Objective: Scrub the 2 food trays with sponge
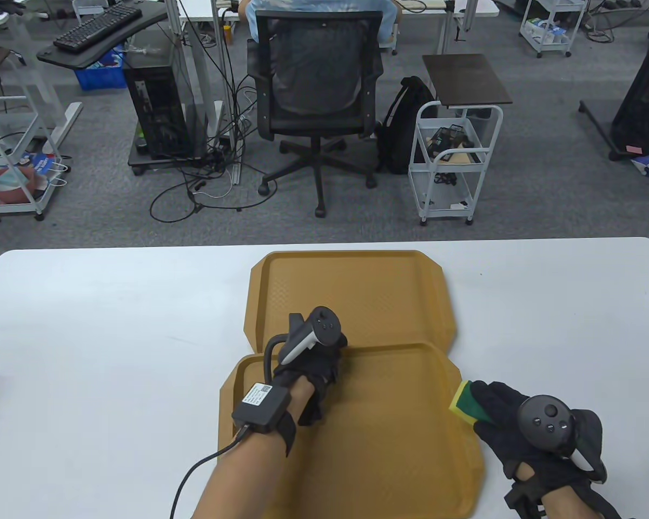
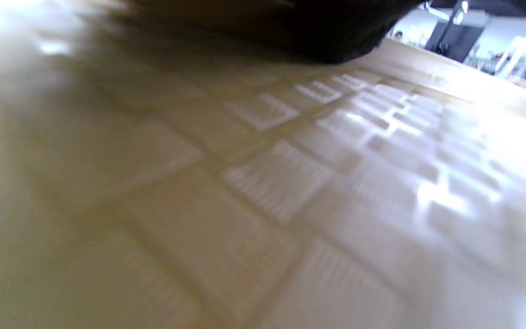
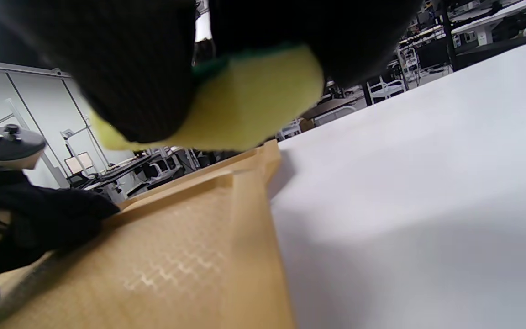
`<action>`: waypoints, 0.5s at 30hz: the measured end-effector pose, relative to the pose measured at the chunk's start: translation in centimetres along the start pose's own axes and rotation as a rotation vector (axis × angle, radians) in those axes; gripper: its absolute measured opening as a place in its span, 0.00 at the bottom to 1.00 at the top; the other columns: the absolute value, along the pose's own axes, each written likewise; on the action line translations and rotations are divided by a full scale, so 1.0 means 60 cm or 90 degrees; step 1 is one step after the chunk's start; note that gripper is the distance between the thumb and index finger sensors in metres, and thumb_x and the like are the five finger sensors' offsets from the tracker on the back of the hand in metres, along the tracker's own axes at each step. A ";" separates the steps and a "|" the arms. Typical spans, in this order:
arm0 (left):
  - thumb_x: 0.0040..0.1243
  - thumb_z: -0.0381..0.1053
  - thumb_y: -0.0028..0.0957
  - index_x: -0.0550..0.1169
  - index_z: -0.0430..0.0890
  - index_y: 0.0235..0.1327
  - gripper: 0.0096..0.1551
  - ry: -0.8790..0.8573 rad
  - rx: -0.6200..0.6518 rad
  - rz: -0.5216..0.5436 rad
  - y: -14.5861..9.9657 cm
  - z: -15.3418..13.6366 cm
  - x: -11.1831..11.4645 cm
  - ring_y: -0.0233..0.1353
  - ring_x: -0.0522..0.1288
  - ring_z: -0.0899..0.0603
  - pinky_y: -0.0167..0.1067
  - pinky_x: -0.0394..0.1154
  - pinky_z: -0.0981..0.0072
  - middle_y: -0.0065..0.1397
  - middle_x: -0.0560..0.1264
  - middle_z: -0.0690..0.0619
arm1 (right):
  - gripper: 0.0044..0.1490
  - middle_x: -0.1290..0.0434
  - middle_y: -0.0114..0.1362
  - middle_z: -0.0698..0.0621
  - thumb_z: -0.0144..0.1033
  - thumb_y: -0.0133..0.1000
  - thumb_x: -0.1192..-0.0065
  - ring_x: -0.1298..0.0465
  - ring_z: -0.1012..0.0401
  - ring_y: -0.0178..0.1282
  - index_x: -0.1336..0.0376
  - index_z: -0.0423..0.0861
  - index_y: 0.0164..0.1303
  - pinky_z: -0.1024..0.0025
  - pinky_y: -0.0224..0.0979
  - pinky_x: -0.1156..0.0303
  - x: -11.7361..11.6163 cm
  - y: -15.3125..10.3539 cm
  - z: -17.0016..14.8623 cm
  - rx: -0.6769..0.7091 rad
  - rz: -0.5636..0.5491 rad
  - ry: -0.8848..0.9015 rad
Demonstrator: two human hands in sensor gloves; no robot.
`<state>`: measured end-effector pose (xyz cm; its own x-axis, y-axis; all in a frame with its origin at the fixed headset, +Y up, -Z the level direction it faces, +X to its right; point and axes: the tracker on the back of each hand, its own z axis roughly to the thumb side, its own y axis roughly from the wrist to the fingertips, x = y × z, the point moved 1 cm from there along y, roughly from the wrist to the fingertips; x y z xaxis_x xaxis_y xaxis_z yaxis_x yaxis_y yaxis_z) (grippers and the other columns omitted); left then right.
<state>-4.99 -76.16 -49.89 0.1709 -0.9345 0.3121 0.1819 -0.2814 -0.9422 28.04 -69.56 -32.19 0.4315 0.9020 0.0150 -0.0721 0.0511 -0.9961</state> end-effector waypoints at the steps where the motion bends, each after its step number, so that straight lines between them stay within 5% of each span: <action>1: 0.55 0.51 0.53 0.74 0.64 0.66 0.26 0.020 -0.004 0.003 0.001 0.007 0.005 0.78 0.71 0.45 0.78 0.67 0.47 0.77 0.71 0.63 | 0.41 0.36 0.80 0.44 0.44 0.49 0.22 0.31 0.44 0.78 0.39 0.61 0.74 0.45 0.79 0.31 0.000 0.000 -0.001 0.000 0.001 0.001; 15: 0.64 0.55 0.51 0.75 0.64 0.65 0.26 0.181 -0.009 0.078 -0.010 0.047 0.027 0.72 0.77 0.46 0.74 0.72 0.50 0.73 0.74 0.60 | 0.41 0.35 0.80 0.44 0.44 0.49 0.22 0.30 0.44 0.78 0.39 0.61 0.74 0.46 0.78 0.31 0.000 0.000 -0.009 -0.013 0.007 0.019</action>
<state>-2.12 -76.90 -48.46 -0.0868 -0.9848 0.1506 0.1635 -0.1632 -0.9729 28.53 -69.76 -32.25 0.4575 0.8892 0.0016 -0.0592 0.0323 -0.9977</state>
